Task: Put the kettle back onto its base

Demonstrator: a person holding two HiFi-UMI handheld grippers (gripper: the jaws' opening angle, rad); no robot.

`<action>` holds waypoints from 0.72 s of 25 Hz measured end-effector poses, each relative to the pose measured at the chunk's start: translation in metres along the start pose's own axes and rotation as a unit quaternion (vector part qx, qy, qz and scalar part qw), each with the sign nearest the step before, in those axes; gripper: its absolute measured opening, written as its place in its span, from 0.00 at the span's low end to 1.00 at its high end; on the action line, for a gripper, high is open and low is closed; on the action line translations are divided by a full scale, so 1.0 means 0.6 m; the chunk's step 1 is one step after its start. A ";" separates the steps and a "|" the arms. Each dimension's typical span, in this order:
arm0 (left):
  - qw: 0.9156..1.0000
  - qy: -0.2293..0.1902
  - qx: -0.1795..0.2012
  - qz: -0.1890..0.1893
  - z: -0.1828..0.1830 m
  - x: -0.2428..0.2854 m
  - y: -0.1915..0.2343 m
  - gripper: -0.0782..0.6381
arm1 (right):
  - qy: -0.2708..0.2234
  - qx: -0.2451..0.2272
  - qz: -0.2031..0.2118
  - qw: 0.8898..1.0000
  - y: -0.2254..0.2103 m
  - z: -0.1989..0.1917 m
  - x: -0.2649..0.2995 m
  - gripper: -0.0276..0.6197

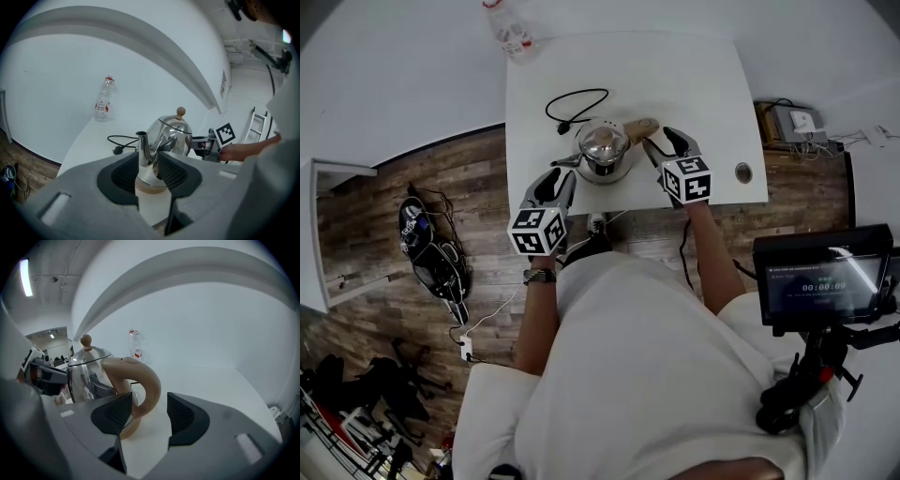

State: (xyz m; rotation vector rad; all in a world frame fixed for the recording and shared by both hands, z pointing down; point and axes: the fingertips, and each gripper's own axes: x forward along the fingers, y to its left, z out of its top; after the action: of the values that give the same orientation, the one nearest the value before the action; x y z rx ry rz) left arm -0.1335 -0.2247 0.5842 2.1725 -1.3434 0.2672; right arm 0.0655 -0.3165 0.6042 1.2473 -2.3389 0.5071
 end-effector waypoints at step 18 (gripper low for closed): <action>0.994 -0.055 0.081 0.039 0.037 -0.094 -0.061 0.12 | -0.081 -0.034 -0.021 0.996 0.049 0.068 -0.198 0.18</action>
State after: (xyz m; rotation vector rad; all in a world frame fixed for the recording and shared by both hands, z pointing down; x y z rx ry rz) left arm -0.1315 -0.1821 0.5274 2.3002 -1.5176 0.2992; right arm 0.0911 -0.2409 0.5030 1.3475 -2.4359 0.3213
